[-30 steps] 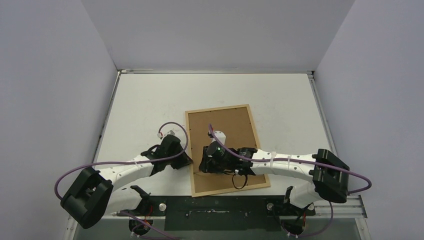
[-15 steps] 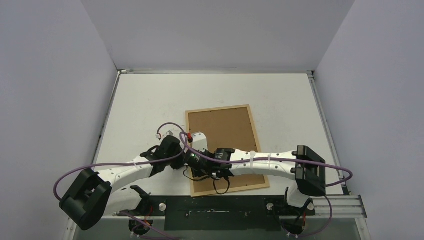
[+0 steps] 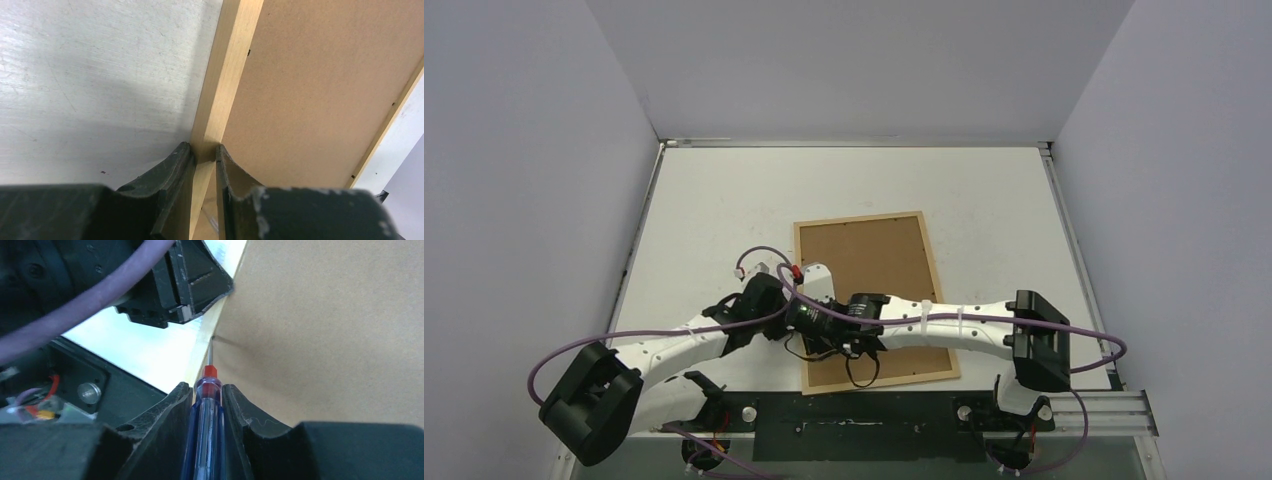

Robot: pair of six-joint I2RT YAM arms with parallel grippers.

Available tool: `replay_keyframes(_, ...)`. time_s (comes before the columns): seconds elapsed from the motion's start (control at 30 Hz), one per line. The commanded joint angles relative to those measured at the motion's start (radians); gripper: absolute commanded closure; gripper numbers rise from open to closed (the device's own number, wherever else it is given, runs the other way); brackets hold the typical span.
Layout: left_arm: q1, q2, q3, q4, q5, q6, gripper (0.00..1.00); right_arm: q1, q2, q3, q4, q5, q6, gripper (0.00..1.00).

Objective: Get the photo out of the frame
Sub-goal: Release the photo frame item from the photo frame.

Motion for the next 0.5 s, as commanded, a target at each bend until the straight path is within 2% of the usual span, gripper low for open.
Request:
replay_keyframes(0.0,-0.008,-0.028,0.026,-0.037,-0.006,0.033,1.0,-0.024,-0.162,0.012,0.15,-0.1,0.055,1.0)
replay_keyframes(0.13,-0.008,-0.045,0.044,-0.088,-0.022,0.063,1.0,-0.095,-0.279,-0.082,0.15,-0.122,0.079,1.0)
replay_keyframes(0.33,-0.003,-0.078,0.046,-0.102,-0.025,0.078,1.0,-0.149,-0.41,-0.205,0.017,-0.016,0.091,1.0)
replay_keyframes(0.43,0.0,-0.094,0.049,-0.105,-0.024,0.083,1.0,-0.183,-0.465,-0.272,0.02,-0.017,0.1,1.0)
replay_keyframes(0.47,0.0,-0.098,0.049,-0.104,-0.022,0.085,0.94,-0.205,-0.482,-0.293,0.036,-0.031,0.102,1.0)
